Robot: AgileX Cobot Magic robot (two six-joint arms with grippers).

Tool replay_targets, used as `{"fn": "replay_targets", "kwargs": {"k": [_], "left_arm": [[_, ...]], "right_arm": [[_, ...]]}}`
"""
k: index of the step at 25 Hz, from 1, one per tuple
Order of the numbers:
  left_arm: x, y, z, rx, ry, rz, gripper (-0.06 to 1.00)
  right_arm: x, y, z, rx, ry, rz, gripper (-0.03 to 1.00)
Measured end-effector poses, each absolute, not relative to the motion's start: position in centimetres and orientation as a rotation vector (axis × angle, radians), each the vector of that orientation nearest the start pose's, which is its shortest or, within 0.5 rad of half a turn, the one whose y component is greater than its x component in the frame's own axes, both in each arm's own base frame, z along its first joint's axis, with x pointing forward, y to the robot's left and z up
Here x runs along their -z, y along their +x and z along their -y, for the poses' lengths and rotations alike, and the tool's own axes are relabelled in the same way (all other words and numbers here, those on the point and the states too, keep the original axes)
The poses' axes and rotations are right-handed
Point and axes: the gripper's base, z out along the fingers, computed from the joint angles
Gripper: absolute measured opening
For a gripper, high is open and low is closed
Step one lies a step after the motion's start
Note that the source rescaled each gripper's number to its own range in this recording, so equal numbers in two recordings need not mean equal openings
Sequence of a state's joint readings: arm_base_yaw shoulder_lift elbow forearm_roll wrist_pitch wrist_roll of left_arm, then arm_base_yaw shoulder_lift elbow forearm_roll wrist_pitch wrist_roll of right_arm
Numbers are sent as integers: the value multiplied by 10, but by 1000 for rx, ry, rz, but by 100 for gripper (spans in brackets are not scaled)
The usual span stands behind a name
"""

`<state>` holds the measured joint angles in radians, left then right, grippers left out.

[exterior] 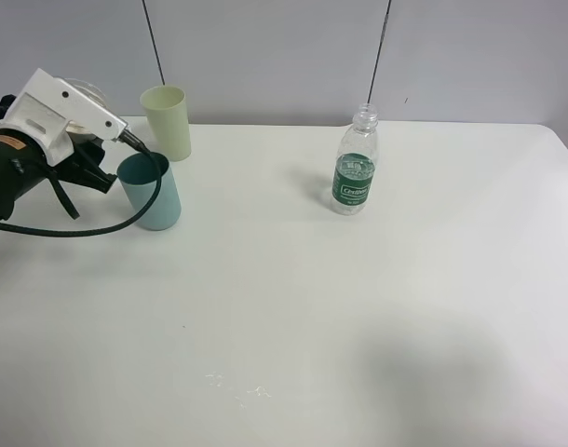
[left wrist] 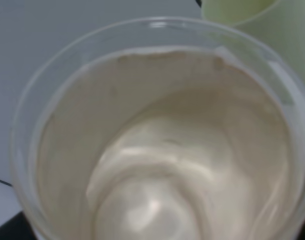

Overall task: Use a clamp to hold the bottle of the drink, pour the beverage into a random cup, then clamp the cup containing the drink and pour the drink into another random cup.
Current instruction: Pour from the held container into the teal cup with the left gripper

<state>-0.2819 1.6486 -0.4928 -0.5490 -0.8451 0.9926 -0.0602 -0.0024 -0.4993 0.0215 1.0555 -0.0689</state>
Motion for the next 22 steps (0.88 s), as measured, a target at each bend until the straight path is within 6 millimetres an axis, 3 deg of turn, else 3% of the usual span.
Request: {"fn": "replay_targets", "kwargs": {"k": [15,22], "left_arm": [[-164,279,55,-626,835,-1740,3],[-164,279,55,-645,874,-1730,3]], "right_arm": [[-277,-5,-2,55,-10,-2038,100],[-277,-5,-2,55,-10,-2038,100]]}}
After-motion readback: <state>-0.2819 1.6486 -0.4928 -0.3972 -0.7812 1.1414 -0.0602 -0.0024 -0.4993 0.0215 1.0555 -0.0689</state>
